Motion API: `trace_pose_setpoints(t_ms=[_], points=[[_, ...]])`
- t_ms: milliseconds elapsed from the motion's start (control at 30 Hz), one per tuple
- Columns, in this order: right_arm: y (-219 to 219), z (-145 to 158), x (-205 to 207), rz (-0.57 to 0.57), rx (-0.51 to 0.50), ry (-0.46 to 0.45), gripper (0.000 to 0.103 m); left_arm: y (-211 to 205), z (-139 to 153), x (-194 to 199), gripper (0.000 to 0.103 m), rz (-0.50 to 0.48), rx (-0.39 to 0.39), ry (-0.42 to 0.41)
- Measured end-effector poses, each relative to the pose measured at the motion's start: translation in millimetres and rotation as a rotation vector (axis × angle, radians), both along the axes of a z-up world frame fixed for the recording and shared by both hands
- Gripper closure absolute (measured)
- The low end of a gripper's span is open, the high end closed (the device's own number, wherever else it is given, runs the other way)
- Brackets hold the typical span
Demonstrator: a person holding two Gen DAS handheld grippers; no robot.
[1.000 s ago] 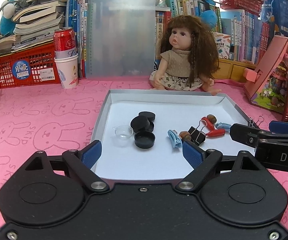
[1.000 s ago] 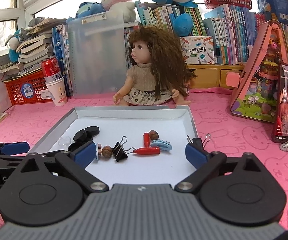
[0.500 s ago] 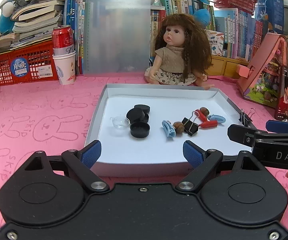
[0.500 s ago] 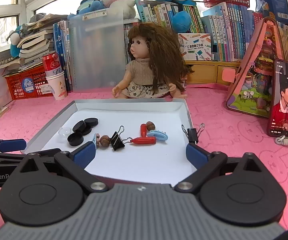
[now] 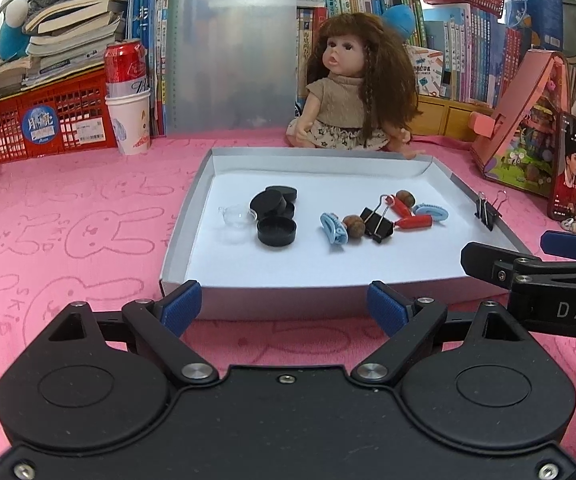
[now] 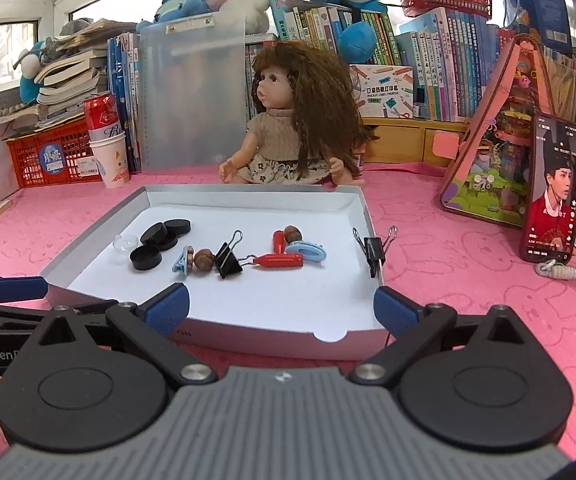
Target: Organize rigid objects
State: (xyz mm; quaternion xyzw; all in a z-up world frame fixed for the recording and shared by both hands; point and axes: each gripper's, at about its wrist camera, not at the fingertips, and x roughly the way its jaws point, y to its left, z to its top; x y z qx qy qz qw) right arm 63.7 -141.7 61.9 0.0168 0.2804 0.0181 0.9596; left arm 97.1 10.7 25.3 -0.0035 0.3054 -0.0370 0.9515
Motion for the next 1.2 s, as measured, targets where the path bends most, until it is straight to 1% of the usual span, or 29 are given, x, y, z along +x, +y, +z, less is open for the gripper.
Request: trace_pose_setpoints(t_ms=[533, 900, 1033, 1200], points=[[0.4, -13.4, -8.7, 0.002, 0.002, 0.044, 0.0, 1.9, -11.1, -11.1, 0.014, 0.004, 0.014, 0.014], [-2.2, -23.8, -4.4, -0.022, -0.014, 0.089, 0.0, 1.4, -24.9, -5.1, 0.014, 0.028, 0.025, 0.044], [-4.1, -27.7, -1.1, -0.033, -0.023, 0.107, 0.0, 0.0, -27.3, -2.9, 0.011, 0.029, 0.039, 0.038], [-6.0, -34.8, 3.2, -0.039, -0.023, 0.143, 0.0, 2.4, -29.7, 0.1, 0.006, 0.04, 0.033, 0.036]])
